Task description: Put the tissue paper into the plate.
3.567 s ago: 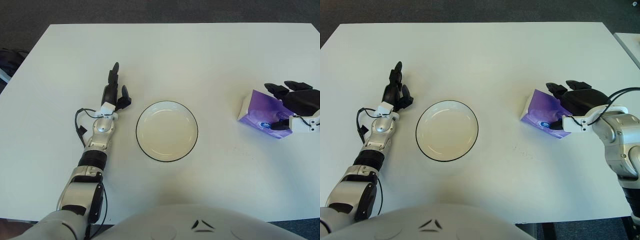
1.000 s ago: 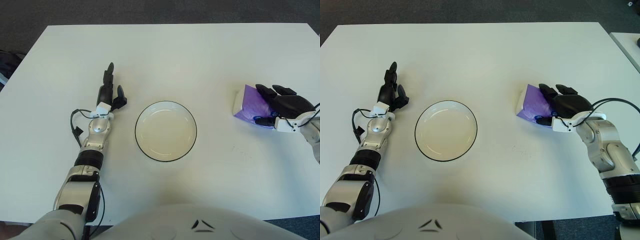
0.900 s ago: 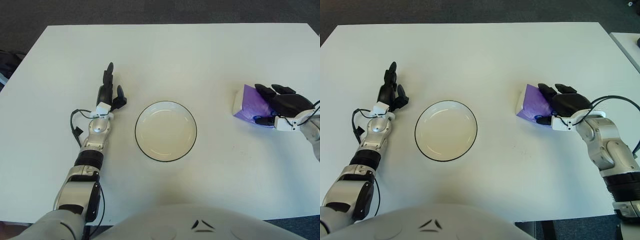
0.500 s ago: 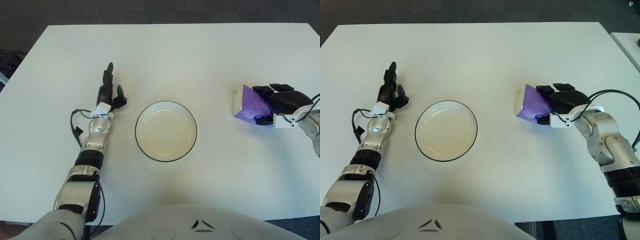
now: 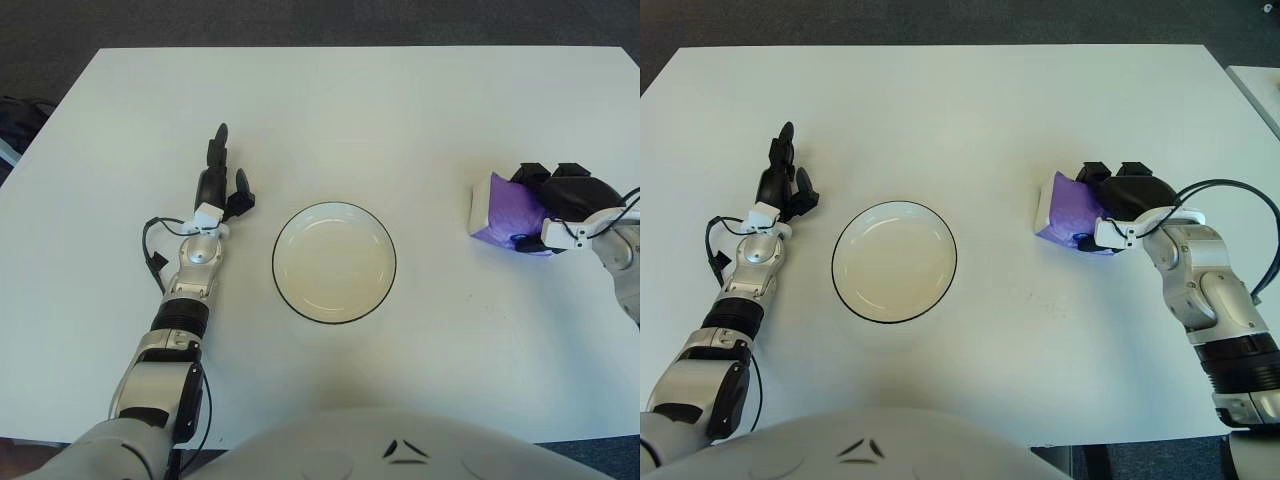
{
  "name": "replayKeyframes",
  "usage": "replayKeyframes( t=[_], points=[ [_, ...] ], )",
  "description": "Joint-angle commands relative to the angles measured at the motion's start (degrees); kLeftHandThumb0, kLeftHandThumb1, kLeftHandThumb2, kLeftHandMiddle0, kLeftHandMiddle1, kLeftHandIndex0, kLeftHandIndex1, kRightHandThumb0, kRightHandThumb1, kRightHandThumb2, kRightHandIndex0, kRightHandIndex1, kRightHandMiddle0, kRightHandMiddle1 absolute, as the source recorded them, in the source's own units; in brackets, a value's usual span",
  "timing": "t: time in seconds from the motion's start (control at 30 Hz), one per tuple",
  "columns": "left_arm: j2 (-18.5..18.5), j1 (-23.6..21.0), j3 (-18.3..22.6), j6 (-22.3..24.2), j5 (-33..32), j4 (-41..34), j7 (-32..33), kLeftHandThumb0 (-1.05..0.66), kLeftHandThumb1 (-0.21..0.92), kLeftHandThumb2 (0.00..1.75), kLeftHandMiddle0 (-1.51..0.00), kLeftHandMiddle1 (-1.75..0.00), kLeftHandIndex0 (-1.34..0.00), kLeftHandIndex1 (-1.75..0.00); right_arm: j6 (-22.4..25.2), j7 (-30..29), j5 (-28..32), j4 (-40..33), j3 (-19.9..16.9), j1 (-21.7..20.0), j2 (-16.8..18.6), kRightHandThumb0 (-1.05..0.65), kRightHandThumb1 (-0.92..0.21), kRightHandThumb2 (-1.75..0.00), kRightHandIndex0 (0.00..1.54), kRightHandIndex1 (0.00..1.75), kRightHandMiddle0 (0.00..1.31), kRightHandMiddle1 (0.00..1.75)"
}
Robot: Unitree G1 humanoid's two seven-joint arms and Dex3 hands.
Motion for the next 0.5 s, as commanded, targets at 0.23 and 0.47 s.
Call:
replayKeyframes(
  t=[0.23, 0.47],
  points=[
    [-3.1, 8.1, -0.8, 1.7, 0.6, 5.9, 0.6, -0.83, 0.92, 1.01, -0.05, 0.00, 0.00, -0.12, 5.5, -1.8, -0.1, -1.8, -0.4, 4.4, 5.1, -0.14, -0.26, -1.27, 1.16, 1.75, 0.99, 1.75],
    [-3.2, 7.8, -0.9, 1.6, 0.8, 6.4, 0.8, -0.83, 0.92, 1.01, -0.05, 0.00, 0.00, -0.12, 9.4, -2.0, -1.4, -5.3, -0.4, 5.7, 6.8, -0.09, -0.27, -1.33, 1.21, 1.75, 1.03, 1.75]
  ],
)
